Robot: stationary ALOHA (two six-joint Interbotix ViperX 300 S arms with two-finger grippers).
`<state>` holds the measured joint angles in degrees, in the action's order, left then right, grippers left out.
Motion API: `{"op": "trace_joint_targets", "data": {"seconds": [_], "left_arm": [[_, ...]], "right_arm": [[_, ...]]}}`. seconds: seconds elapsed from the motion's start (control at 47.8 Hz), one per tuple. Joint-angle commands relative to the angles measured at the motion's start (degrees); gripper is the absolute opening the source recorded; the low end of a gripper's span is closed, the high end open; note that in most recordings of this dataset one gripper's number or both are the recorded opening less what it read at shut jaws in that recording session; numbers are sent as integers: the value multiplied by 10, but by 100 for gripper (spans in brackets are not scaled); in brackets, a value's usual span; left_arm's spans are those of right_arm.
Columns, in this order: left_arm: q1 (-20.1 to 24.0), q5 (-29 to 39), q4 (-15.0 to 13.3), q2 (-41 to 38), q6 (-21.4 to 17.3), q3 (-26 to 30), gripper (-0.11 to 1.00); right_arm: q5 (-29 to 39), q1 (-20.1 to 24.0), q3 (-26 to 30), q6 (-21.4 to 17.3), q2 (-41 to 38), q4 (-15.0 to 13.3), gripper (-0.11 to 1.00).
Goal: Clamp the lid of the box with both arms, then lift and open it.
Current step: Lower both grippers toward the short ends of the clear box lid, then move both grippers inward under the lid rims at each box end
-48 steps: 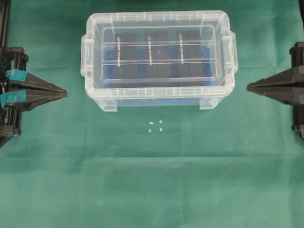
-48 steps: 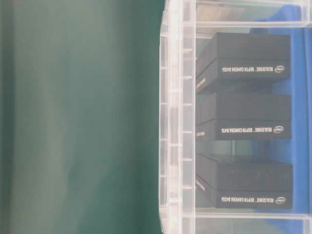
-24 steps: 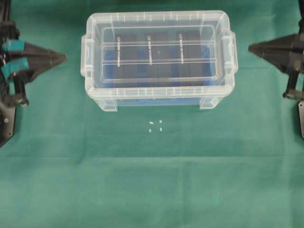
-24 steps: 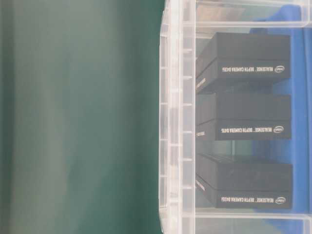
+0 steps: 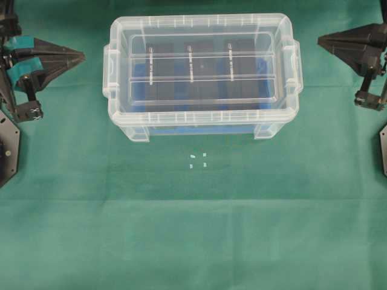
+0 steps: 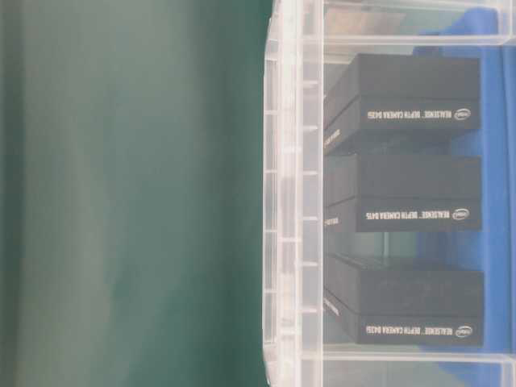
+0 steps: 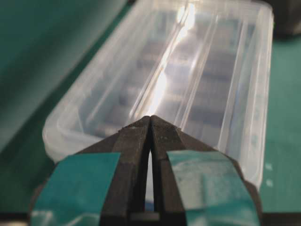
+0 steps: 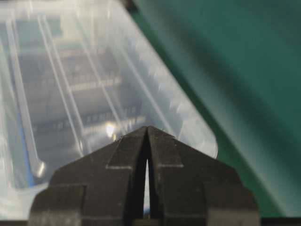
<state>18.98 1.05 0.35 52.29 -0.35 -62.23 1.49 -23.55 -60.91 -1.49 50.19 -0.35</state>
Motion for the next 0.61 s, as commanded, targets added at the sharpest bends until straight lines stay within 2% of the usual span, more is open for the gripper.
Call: {"op": "trace_joint_targets", "data": {"seconds": [0.0,0.314,0.586], "left_arm": [[1,47,1,-9,1,26,1],[1,207,1,-21,11,60,1],[2,316,1,-32,13,85,1]], "right_arm": [[49,-1,27,-2,-9,0,0],[249,-2,79,-6,-71,-4,0],[374,-2,113,-7,-140,-24,0]]}}
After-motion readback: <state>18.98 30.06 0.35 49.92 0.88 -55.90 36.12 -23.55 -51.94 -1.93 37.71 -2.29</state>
